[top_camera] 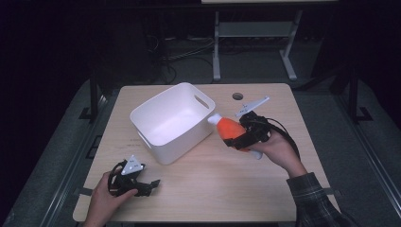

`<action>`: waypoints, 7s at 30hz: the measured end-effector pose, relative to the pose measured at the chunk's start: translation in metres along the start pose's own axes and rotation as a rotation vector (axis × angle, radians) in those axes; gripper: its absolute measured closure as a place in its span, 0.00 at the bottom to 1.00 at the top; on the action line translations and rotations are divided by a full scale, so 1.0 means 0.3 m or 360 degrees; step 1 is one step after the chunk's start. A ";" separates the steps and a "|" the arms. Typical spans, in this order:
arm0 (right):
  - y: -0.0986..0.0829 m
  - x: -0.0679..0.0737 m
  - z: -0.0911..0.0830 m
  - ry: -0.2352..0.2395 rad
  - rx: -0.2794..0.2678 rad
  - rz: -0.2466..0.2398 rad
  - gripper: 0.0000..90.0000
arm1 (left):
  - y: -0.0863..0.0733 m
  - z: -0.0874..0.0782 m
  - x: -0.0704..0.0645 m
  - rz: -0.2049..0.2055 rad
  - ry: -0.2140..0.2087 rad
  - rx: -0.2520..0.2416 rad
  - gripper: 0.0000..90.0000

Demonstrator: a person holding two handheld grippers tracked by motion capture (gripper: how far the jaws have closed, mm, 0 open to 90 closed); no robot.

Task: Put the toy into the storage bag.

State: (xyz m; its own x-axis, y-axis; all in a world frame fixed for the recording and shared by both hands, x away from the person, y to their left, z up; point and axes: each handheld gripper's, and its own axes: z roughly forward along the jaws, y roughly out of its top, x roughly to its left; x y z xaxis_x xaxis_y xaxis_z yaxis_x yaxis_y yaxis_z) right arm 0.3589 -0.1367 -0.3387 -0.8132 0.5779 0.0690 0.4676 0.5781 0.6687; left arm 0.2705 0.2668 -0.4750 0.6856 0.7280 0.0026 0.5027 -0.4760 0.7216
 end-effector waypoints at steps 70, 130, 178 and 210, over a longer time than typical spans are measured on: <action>0.410 0.100 0.142 0.0155 0.0040 -0.0284 0.26 | 0.000 -0.001 0.001 0.0007 -0.0002 0.0008 0.14; 0.638 0.200 0.443 0.0264 0.0170 -0.0503 0.26 | 0.000 -0.001 0.001 0.0007 -0.0003 0.0007 0.14; 0.613 0.182 0.417 0.0255 0.0165 -0.0459 0.16 | 0.000 0.000 0.000 0.0000 -0.0004 0.0002 0.14; 0.441 0.084 0.216 0.0155 0.0047 -0.0374 0.16 | 0.000 0.000 0.000 0.0002 -0.0001 0.0002 0.14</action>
State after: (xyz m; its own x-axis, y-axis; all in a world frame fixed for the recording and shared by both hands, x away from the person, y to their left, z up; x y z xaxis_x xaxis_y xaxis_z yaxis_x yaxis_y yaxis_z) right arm 0.4227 -0.0082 -0.2965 -0.9295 0.3685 -0.0141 0.2706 0.7074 0.6530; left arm 0.2706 0.2668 -0.4750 0.6866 0.7270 0.0034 0.5022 -0.4776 0.7209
